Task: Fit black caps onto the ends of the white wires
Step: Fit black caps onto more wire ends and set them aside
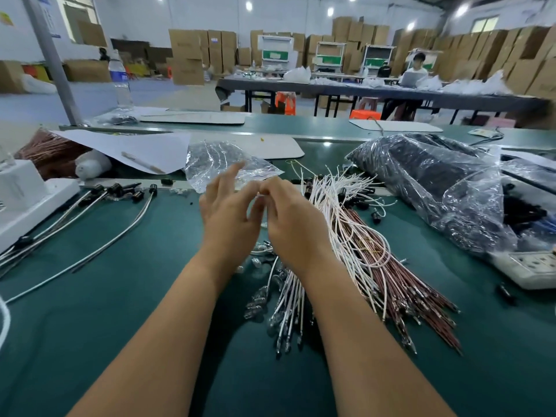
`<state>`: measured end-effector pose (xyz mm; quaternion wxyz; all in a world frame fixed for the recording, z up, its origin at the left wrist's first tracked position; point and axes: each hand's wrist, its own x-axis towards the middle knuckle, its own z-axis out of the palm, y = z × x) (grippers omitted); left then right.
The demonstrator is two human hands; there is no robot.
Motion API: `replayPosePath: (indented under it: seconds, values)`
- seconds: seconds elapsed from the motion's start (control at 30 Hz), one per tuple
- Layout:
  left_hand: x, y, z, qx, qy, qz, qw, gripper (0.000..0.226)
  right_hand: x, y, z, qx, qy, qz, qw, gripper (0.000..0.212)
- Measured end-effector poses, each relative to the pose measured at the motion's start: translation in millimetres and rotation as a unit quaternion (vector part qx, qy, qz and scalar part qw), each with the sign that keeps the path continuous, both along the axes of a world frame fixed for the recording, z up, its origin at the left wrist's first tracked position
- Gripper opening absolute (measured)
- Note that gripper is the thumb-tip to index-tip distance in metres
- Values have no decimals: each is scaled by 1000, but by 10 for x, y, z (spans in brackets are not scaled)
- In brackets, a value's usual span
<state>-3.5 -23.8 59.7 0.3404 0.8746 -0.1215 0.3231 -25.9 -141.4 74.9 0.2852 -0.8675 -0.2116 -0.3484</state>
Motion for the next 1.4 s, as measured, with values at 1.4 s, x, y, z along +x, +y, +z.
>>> replayPosePath:
  seconds: [1.4]
  values:
    - [157, -13, -105, 79, 74, -65, 992, 30, 800, -1385, 57, -34, 290, -227, 929, 37]
